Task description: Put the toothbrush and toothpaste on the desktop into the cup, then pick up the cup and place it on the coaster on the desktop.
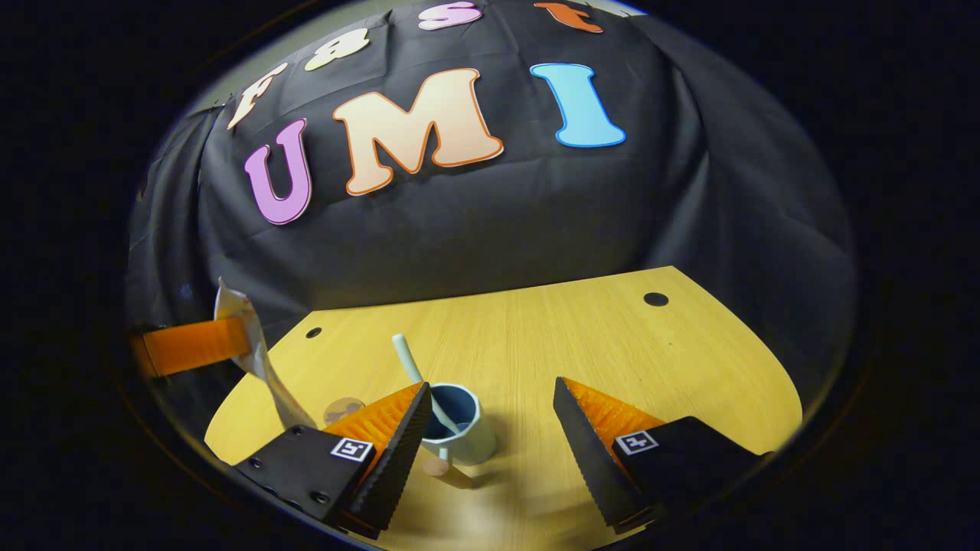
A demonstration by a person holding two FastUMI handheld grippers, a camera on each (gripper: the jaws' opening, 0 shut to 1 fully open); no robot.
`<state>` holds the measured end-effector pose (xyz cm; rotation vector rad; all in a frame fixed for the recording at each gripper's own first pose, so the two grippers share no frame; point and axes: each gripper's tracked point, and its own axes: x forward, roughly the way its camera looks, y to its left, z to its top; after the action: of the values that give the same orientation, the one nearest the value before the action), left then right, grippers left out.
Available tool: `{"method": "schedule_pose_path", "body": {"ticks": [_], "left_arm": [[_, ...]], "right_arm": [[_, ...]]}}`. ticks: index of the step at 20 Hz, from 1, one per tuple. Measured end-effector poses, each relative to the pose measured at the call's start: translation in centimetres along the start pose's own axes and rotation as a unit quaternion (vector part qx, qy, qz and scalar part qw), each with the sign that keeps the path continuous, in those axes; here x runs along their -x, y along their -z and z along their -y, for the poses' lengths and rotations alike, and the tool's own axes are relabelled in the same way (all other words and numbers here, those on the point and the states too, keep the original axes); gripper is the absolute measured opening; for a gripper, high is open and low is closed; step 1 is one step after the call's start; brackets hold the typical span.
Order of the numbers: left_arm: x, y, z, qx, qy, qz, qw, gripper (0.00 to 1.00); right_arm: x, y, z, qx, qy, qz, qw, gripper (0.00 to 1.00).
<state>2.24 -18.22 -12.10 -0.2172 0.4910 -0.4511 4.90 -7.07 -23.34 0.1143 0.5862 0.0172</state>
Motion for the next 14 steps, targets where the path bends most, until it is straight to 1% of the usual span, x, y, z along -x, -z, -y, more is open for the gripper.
{"method": "schedule_pose_path", "body": {"ticks": [3,4,5,6,7,8,9,10,11,12,13,14], "left_arm": [[-2.4,-0.5,1.6,0.003,0.022,0.007,1.000,0.00],[-3.2,-0.5,2.0,0.003,0.028,0.006,1.000,0.00],[-4.0,-0.3,2.4,0.005,0.032,0.006,0.999,0.00],[-4.6,-0.2,2.6,0.006,0.033,0.004,0.999,0.00],[-5.3,0.0,2.7,0.010,0.030,0.003,1.000,0.00],[-5.9,0.2,2.7,0.013,0.026,0.003,1.000,0.00],[-6.6,0.4,2.7,0.018,0.023,0.002,1.000,0.00],[-7.1,0.7,2.9,0.024,0.022,0.000,0.999,0.00],[-7.5,1.0,3.2,0.029,0.023,-0.004,0.999,0.02],[-8.0,1.2,3.3,0.034,0.023,-0.004,0.999,0.00],[-8.3,1.6,3.4,0.037,0.020,-0.009,0.999,0.00],[-8.7,1.9,3.3,0.037,0.017,-0.010,0.999,0.00]], "right_arm": [[0.7,0.0,1.5,-0.001,0.014,-0.001,1.000,0.98],[0.9,0.0,2.0,-0.002,0.018,0.001,1.000,0.94],[1.1,-0.1,2.3,-0.003,0.022,0.002,1.000,0.94],[1.3,-0.1,2.8,-0.003,0.026,0.002,1.000,0.98],[1.4,-0.1,3.0,-0.004,0.029,0.003,1.000,0.98],[1.6,-0.1,3.5,-0.004,0.033,0.003,0.999,0.94],[1.8,0.0,3.8,-0.003,0.036,0.002,0.999,0.94],[1.9,0.0,4.3,-0.003,0.040,0.002,0.999,0.99],[2.0,0.0,4.6,-0.003,0.043,0.002,0.999,0.94],[2.1,0.1,5.1,-0.005,0.047,0.001,0.999,0.99],[2.1,0.1,5.4,-0.008,0.050,-0.001,0.999,0.99],[2.1,0.2,5.7,-0.011,0.052,-0.002,0.999,0.94]]}}
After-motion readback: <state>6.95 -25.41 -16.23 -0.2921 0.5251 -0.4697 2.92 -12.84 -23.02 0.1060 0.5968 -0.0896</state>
